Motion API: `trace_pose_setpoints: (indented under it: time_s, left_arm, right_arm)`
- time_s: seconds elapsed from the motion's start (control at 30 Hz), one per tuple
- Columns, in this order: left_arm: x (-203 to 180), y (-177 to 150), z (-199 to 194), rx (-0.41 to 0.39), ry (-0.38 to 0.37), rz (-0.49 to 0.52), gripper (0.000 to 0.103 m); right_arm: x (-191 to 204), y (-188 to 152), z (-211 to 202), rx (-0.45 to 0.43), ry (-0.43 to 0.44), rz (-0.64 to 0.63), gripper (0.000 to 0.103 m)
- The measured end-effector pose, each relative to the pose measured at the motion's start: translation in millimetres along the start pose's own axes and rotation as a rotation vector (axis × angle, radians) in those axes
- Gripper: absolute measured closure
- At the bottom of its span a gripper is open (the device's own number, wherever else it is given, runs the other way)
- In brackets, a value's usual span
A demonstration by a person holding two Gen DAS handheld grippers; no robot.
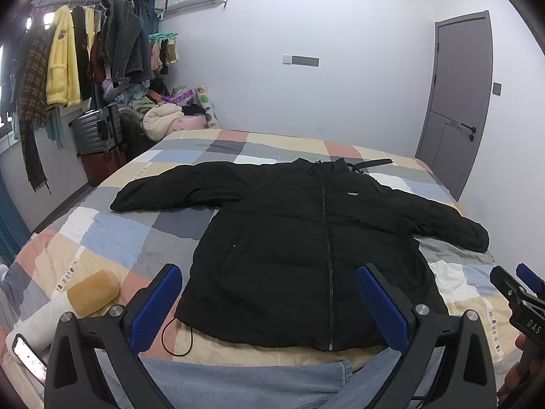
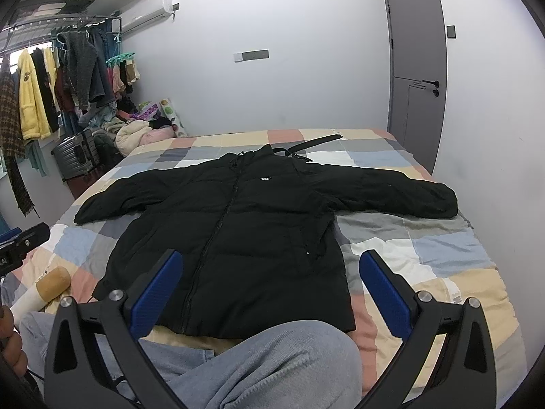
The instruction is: Fold large clothes
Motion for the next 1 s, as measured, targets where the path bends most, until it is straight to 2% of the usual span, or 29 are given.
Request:
trace_pose_setpoints:
  time_s: [0.5,0.63,0.73,1.0]
  left_arm:
    - [3,-2,19,0.013,-0.013,-0.004,0.0]
    - [0,7,25,-0.04,-0.023,-0.007,0.0]
    - [-7,14,36,-0.036,-0.054,-0.002,0.0]
    - [-13,49,38,-0.115,-0.074,0.028,0.0]
  right_arm:
    - [-11,7,11,-0.015,-0.026,0.009,0.0]
    - [-13,13,17,-0.026,-0.013,0.013,0.0]
    - [-11,21,25,-0.029,0.006,0.011,0.0]
    - [-25,58,36,-0.08,0.006,0.036,0.0]
Point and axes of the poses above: each gripper's, at about its wrist camera, not at the fingertips, and z roughly the way its jaws point, x to its left, y to its top, the point moved 8 cm from there along z, roughly the way its jaws point, and after that the axes turned 10 degrees about z, right-handed, at the moved point
